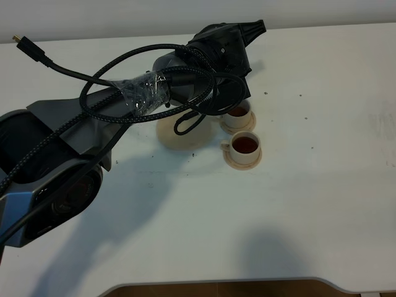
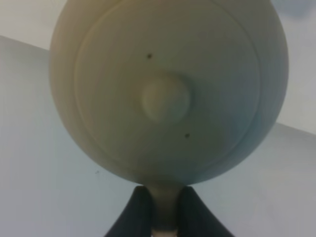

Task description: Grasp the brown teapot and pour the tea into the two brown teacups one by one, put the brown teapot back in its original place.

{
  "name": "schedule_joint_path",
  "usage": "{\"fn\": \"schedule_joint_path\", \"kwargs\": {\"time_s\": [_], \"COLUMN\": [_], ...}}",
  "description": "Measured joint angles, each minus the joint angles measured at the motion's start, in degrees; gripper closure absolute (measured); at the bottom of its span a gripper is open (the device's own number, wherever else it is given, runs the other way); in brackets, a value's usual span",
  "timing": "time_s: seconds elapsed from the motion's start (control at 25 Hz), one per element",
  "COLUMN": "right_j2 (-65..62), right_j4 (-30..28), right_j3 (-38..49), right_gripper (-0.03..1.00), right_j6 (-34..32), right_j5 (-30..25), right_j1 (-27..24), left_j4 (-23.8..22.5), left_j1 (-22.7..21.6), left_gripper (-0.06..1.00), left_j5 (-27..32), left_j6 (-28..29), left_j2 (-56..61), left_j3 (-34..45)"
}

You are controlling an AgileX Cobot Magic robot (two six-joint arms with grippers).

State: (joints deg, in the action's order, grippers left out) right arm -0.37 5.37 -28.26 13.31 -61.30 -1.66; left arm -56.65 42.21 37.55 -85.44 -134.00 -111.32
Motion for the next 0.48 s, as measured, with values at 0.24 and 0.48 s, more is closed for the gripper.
{"fn": "schedule_joint_path", "kwargs": {"time_s": [0.24, 0.48], "right_j2": [0.0, 0.0], "right_j4": [0.0, 0.0], "right_j3": [0.0, 0.0], "right_gripper": [0.53, 0.53], "right_j6": [0.0, 0.0], "right_j5": [0.0, 0.0], "right_j1": [0.0, 0.0], "left_j4": [0.0, 0.0], "left_j1": [0.0, 0.0], "left_gripper": [0.83, 0.83], "left_j5": [-0.4, -0.6], "left_j6": [-0.8, -2.0], "left_j2": [0.0, 0.0], "left_j3": [0.0, 0.0]}}
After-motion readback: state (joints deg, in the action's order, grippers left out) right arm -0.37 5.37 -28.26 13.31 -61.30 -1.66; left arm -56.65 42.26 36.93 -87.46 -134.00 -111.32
